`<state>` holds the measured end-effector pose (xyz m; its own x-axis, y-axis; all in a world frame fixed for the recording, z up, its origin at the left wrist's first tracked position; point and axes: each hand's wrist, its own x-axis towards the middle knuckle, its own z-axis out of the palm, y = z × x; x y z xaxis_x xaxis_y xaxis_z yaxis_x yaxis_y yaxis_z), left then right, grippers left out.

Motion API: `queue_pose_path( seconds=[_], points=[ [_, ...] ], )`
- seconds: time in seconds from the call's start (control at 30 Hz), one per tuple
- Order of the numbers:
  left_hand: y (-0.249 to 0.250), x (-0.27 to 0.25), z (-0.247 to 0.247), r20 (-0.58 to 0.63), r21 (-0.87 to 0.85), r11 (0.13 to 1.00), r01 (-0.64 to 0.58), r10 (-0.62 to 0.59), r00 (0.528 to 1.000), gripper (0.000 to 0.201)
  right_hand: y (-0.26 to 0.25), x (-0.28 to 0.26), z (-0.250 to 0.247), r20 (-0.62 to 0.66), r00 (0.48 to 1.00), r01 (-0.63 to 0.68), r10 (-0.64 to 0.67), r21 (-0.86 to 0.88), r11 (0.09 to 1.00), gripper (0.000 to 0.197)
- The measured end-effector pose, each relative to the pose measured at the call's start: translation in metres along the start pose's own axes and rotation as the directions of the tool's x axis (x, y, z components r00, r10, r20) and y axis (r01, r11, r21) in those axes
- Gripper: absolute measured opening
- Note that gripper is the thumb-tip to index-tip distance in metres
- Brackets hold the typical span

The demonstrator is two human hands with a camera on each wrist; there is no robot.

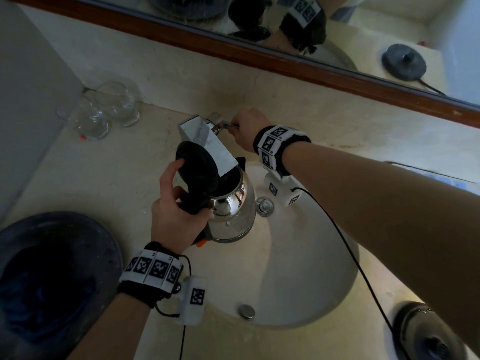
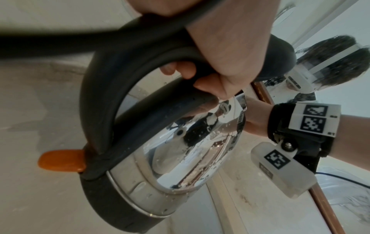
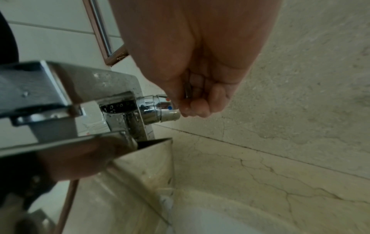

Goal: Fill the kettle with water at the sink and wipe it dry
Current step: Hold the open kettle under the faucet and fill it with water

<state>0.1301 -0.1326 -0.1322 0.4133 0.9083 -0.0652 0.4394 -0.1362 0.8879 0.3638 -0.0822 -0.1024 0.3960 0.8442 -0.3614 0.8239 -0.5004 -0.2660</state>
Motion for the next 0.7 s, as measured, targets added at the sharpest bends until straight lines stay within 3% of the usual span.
queue_pose_path(
  seconds=[0.7],
  points=[
    [-0.0040, 0.0007, -0.0014, 0.022, -0.006, 1.000, 0.027, -0.027, 0.999, 0.093, -0.0025, -0.0015, 0.0005, -0.015, 1.000, -0.019, 0.019, -0.009, 1.000, 0.028]
  ],
)
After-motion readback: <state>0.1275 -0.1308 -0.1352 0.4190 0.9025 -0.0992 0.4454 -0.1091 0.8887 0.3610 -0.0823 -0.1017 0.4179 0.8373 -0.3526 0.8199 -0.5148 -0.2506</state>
